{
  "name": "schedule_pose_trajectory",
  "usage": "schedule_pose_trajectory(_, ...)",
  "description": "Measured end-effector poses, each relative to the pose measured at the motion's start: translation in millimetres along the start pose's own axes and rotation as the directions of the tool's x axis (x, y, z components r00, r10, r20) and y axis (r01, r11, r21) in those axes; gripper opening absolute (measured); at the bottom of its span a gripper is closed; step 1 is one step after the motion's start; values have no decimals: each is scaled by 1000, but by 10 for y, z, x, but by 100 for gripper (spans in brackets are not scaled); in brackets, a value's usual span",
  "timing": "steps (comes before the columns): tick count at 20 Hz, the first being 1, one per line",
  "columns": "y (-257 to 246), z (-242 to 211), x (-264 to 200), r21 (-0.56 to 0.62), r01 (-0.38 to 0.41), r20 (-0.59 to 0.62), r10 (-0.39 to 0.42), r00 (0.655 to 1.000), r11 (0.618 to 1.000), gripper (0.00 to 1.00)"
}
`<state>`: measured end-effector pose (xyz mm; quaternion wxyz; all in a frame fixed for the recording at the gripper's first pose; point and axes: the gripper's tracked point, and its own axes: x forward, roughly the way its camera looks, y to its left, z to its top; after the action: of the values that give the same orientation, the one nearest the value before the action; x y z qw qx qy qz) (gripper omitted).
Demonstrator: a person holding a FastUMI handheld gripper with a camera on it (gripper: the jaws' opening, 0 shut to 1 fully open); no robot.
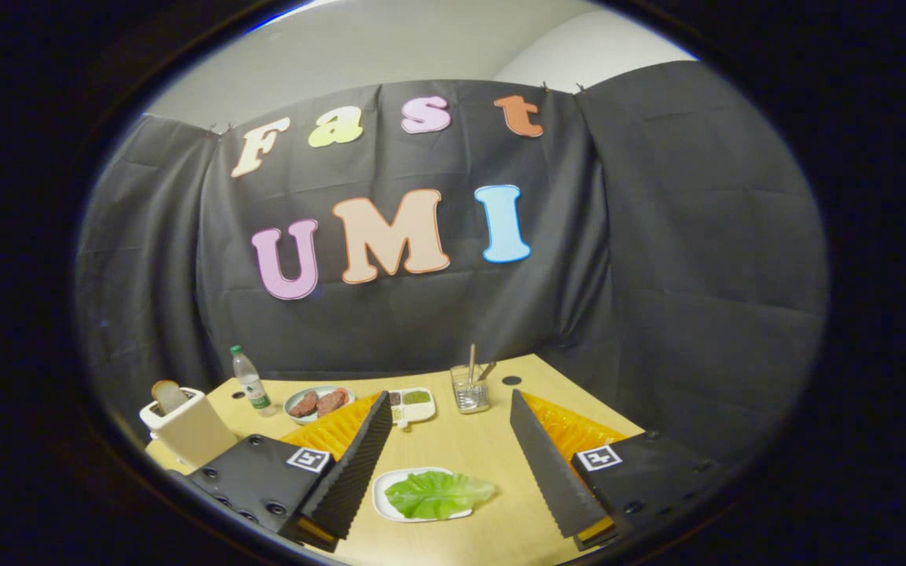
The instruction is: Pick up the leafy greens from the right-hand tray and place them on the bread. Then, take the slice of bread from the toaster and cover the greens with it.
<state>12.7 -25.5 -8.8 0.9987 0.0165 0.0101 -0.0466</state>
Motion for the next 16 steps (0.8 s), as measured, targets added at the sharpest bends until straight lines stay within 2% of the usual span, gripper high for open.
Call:
schedule_pose_trajectory(7, -300, -484, 194, -20, 42, -84, -44, 995, 999, 97)
schedule_pose_trajectory(12, -393, -973, 446, -7, 16, -183, -17, 983, 1000, 95)
schedule_pose_trajectory(16, -397, -1529, 714, 41, -13, -295, 24, 955, 999, 94)
